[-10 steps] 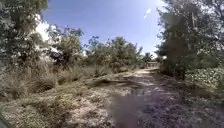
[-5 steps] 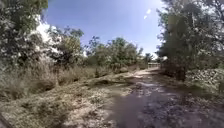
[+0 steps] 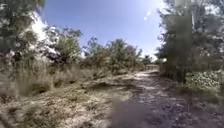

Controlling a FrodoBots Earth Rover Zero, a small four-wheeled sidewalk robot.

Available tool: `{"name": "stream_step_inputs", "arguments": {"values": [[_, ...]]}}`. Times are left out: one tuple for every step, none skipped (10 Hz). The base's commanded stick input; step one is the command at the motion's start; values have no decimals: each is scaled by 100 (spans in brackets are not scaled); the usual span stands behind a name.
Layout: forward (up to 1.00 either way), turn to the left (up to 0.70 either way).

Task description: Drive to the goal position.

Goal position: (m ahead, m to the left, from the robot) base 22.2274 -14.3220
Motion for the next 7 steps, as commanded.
{"name": "stream_step_inputs", "arguments": {"values": [[70,-35],[70,-9],[70,0],[70,0],[70,0],[70,0],[70,0]]}}
